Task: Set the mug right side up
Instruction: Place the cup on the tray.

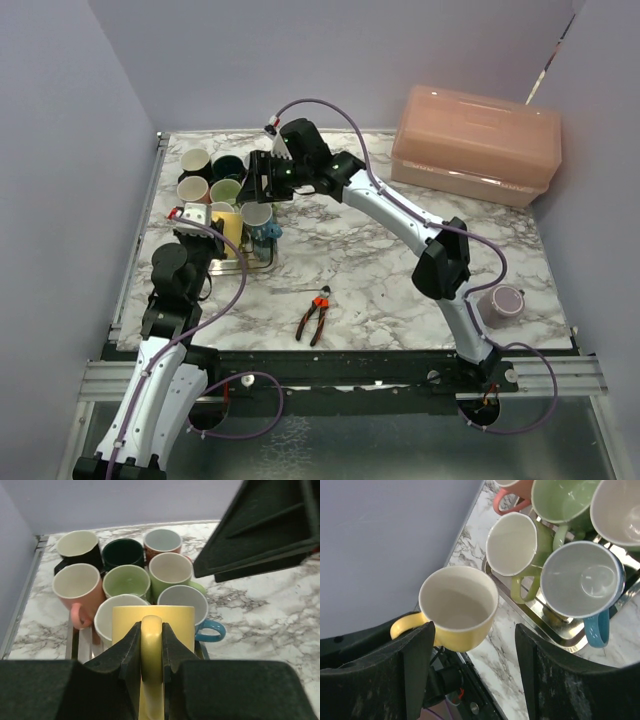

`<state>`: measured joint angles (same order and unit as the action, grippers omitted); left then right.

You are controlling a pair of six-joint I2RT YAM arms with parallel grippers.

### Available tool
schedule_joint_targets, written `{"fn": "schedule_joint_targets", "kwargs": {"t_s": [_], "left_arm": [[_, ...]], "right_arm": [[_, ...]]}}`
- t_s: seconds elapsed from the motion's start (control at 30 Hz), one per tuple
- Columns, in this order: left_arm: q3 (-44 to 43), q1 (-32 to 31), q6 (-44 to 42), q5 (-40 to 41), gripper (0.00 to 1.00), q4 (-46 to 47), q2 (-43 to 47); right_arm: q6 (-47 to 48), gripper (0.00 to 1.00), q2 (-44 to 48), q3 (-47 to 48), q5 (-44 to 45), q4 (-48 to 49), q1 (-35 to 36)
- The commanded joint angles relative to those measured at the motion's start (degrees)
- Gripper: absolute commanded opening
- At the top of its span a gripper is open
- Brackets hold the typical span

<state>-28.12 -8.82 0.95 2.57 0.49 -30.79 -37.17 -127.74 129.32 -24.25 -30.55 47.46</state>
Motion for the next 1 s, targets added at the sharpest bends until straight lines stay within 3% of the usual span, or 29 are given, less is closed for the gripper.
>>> {"fn": "schedule_joint_targets", "kwargs": {"t_s": [0.0, 0.3, 0.63, 0.97], "left_arm": [[-0.6, 0.2, -5.6, -13.1, 0.00, 5.8, 1.0], [-1.5, 0.3, -9.3, -21.4, 0.00, 8.6, -1.2], [-4.3, 0.3, -13.6, -26.2, 0.00, 12.2, -4.9], [-4.2, 0.2, -13.3, -28.5, 0.00, 17.0, -6.1]], "right_arm": [[-2.9, 0.67, -2.1, 1.8, 3.5, -6.4, 0.2], [-2.4, 0.54, -2.4, 1.2, 3.4, -10.6, 0.1], [-2.0, 0.50, -1.9, 0.8, -0.6, -15.6, -1.4], [-5.8, 0.41, -2.3, -0.3, -10.9, -15.0, -3.4]]}}
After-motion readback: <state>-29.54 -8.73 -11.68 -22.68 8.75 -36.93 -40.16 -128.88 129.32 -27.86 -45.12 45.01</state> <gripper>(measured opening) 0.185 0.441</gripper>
